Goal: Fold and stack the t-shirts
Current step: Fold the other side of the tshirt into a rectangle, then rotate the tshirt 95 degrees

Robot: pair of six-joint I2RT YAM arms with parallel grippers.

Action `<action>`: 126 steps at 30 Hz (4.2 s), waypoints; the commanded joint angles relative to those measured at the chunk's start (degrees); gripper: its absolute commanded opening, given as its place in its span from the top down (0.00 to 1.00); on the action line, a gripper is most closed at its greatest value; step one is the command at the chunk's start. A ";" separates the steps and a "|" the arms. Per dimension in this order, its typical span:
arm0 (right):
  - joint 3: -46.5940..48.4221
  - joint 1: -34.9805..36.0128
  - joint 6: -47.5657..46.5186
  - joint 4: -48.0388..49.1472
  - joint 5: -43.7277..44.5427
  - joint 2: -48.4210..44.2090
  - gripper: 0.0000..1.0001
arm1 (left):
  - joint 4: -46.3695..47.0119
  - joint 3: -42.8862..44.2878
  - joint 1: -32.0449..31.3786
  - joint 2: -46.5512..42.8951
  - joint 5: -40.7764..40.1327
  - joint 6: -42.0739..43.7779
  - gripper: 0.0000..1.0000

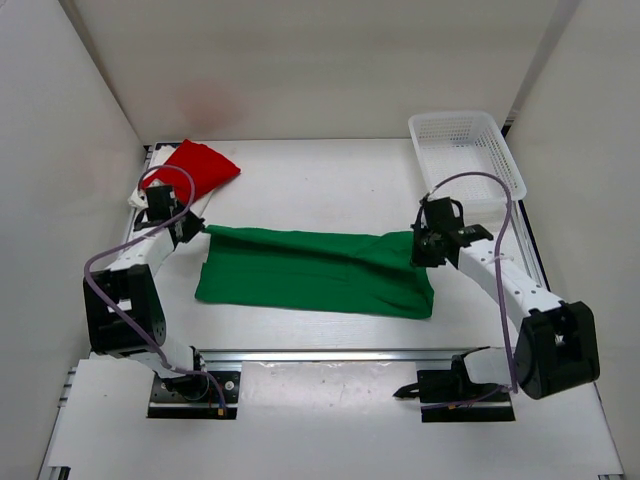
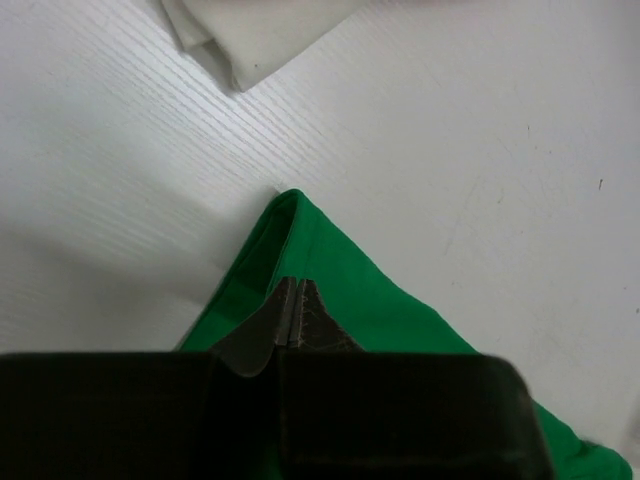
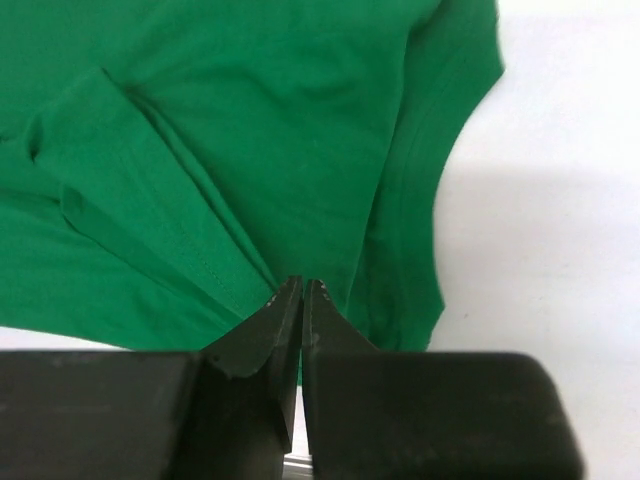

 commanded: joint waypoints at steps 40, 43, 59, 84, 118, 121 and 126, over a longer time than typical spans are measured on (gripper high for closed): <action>-7.57 12.42 6.98 29.50 -4.88 9.85 0.98 | 23.43 -19.90 -34.29 -7.85 5.12 -7.46 0.67; -9.95 14.26 8.30 27.21 -4.52 7.03 1.00 | 23.70 -20.26 -34.81 -8.55 5.21 -7.72 0.67; -3.28 18.32 6.20 16.93 2.07 3.59 0.71 | 25.55 -20.61 -34.90 -10.49 5.48 -8.43 0.67; -1.60 20.59 8.82 10.95 -0.90 9.22 1.00 | 27.30 -21.13 -35.34 -9.79 7.49 -9.65 0.66; -25.15 4.07 16.12 16.48 -4.87 -13.01 1.00 | 31.43 -15.34 -34.29 3.12 11.97 -12.73 0.63; -27.70 4.77 17.61 14.99 -4.78 -14.86 1.00 | 34.06 -16.65 -32.45 5.68 13.47 -14.05 0.63; -34.29 7.67 21.75 13.50 -3.55 -20.04 1.00 | 36.26 -19.55 -27.44 7.09 14.00 -15.89 0.63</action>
